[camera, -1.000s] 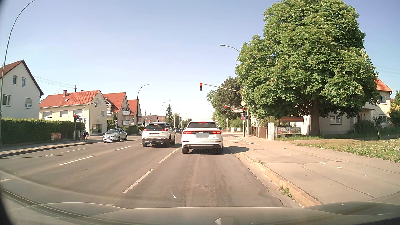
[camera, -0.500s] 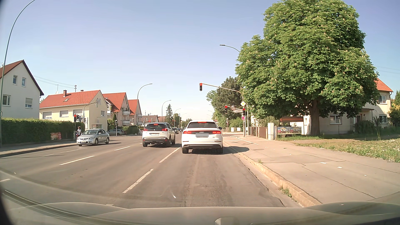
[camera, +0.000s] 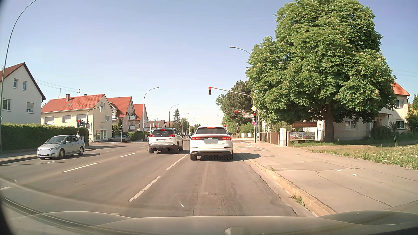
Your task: Follow the waypoints while adhering to traffic rules and regulations
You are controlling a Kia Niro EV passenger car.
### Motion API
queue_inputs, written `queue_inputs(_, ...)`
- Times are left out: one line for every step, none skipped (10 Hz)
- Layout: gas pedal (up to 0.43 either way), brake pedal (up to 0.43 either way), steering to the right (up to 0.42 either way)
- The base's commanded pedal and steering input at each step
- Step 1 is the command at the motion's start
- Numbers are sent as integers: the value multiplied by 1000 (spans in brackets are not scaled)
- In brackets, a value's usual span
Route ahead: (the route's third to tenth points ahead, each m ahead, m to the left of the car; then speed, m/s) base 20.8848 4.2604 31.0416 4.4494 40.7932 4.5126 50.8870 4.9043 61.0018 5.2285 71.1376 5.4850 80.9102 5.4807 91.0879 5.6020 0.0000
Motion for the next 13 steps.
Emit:
queue_inputs(0,140,5)
queue_inputs(0,140,5)
queue_inputs(0,146,5)
queue_inputs(0,140,5)
queue_inputs(0,140,5)
queue_inputs(0,140,5)
queue_inputs(0,140,5)
queue_inputs(0,140,5)
queue_inputs(0,140,6)
queue_inputs(0,140,5)
queue_inputs(0,140,5)
queue_inputs(0,140,6)
queue_inputs(0,140,5)
